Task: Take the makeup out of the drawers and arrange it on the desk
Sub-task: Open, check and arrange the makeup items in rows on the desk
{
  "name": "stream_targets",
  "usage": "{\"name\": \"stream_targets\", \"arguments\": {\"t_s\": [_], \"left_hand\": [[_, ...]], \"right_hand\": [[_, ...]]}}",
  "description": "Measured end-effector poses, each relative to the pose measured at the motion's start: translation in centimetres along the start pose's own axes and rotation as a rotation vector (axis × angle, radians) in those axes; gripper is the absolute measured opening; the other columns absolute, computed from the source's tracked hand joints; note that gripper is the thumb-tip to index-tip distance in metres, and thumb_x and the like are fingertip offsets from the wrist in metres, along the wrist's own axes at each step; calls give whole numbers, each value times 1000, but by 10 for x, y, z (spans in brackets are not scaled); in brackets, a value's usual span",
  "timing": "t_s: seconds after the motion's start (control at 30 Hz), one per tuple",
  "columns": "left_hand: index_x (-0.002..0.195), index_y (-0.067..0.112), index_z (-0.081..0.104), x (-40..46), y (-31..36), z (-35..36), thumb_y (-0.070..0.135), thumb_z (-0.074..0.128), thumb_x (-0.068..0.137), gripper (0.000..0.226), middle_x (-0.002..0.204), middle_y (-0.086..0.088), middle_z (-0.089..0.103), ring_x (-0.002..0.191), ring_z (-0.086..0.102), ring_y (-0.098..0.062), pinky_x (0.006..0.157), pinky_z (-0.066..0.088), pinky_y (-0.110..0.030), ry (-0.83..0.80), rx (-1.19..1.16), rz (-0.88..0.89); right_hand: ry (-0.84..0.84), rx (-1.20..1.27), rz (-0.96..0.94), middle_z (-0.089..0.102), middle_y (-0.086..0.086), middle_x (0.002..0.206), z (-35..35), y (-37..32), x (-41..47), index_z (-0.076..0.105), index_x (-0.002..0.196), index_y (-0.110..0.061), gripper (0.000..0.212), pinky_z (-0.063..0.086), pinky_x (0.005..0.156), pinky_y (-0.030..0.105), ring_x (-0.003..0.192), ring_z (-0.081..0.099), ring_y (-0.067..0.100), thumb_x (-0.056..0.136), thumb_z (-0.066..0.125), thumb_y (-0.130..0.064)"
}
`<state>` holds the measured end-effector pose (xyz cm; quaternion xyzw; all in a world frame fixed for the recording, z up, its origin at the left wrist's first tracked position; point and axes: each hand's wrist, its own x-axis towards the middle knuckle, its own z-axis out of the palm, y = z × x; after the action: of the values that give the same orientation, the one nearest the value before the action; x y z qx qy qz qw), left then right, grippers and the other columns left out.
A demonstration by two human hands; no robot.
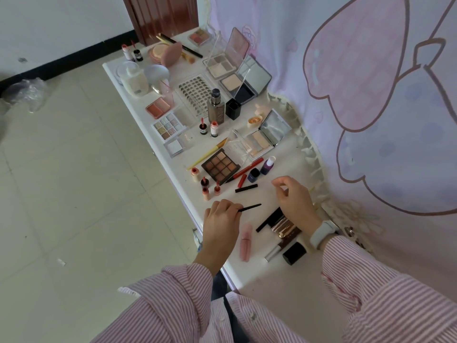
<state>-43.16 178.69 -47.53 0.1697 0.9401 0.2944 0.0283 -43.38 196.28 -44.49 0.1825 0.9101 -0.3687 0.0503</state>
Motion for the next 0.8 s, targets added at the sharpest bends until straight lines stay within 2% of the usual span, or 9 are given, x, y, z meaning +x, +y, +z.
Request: {"name": "stream_targets", "arguments": {"t_s": [0.13, 0.27, 0.4, 0.47, 0.5, 0.53, 0.6, 0.7, 0.8], "left_hand": [[86, 11, 73, 11, 6, 5, 5, 80, 67, 21, 74, -2, 66, 67, 60, -21, 60, 47, -33, 53, 48, 58], [88, 10, 72, 14, 6, 11, 3, 82, 62, 29, 79, -3, 67, 71, 63, -21, 63, 49, -34, 65, 100, 74], [91, 9, 71, 4, 6, 11, 3, 80, 63, 30, 87, -5, 67, 79, 64, -23, 70, 50, -35, 95, 105, 55], [91, 9, 71, -4, 4, 9, 3, 78, 64, 28, 90, -6, 68, 84, 64, -25, 74, 49, -37, 124, 119, 60], [92, 8, 71, -8, 3, 9, 2, 75, 66, 26, 92, -7, 68, 87, 64, -26, 75, 49, -38, 136, 131, 71], [92, 8, 71, -13, 1, 10, 3, 70, 71, 23, 94, -7, 68, 90, 63, -26, 77, 48, -39, 147, 140, 88], [95, 8, 70, -20, -2, 11, 7, 54, 81, 21, 98, -7, 68, 95, 62, -25, 78, 49, -39, 152, 136, 115], [99, 8, 69, -27, -6, 13, 16, 41, 85, 33, 105, -6, 68, 104, 53, -20, 81, 50, -38, 105, 131, 111], [106, 8, 67, -27, -6, 12, 21, 37, 87, 38, 111, -5, 66, 108, 53, -20, 83, 50, -36, 20, 119, 99]], "right_hand": [[-126, -287, -132, 56, 3, 111, -15, 12, -11, 59, 109, -13, 21, 46, 86, 29, 102, 48, 16, 93, 45, -12], [-281, -570, -322, 48, -2, 119, -21, 11, -19, 54, 117, -19, 25, 36, 95, 26, 111, 39, 15, 95, 43, -23], [-363, -677, -437, 47, -1, 119, -17, 10, -21, 54, 118, -19, 27, 31, 95, 28, 112, 38, 18, 97, 39, -25], [-367, -732, -484, 53, 3, 112, -12, 11, -18, 60, 109, -14, 21, 36, 89, 34, 107, 45, 22, 93, 48, -21], [-374, -774, -525, 57, 4, 103, -10, 12, -16, 64, 99, -13, 15, 41, 82, 35, 100, 51, 24, 86, 58, -19], [-373, -808, -560, 60, 3, 91, -8, 11, -14, 66, 87, -14, 13, 44, 71, 34, 89, 56, 23, 75, 70, -18], [-372, -904, -596, 59, -2, 73, -4, 10, -9, 63, 68, -19, 27, 43, 54, 27, 70, 57, 18, 50, 83, -15], [-378, -959, -659, 56, -3, 68, -2, 7, -6, 59, 64, -18, 32, 41, 49, 26, 65, 54, 17, 41, 79, -7], [-347, -925, -729, 57, -2, 73, -3, 11, -8, 59, 71, -17, 30, 42, 54, 26, 69, 54, 18, 49, 74, -4]]}}
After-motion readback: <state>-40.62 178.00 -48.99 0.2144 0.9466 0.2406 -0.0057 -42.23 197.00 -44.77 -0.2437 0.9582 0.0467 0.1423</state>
